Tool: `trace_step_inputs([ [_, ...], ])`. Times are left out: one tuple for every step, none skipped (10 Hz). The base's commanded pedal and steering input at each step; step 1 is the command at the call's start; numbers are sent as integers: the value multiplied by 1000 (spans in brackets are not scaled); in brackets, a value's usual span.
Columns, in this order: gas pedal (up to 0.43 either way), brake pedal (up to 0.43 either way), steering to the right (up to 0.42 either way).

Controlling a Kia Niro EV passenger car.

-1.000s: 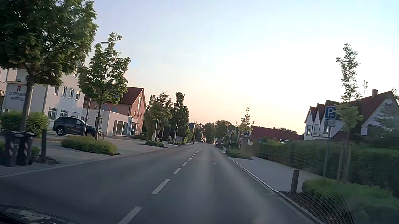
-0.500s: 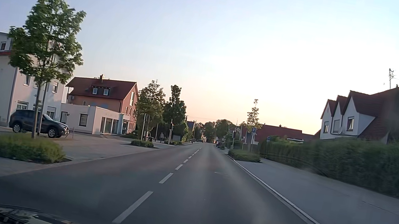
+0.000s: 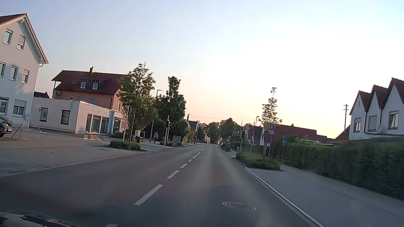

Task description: Follow the waypoints while adhering to traffic rules and regulations

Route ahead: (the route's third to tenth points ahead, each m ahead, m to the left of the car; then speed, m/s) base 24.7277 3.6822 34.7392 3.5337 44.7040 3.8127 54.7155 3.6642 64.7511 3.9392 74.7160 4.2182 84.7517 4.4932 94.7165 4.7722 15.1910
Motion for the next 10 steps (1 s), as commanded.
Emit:
trace_step_inputs([
  [177, 18, -5],
  [169, 18, -5],
  [150, 18, -5],
  [138, 18, -3],
  [118, 12, -1],
  [118, 12, -1],
  [110, 18, -1],
  [110, 18, -1],
  [110, 12, -1],
  [110, 12, -1],
])
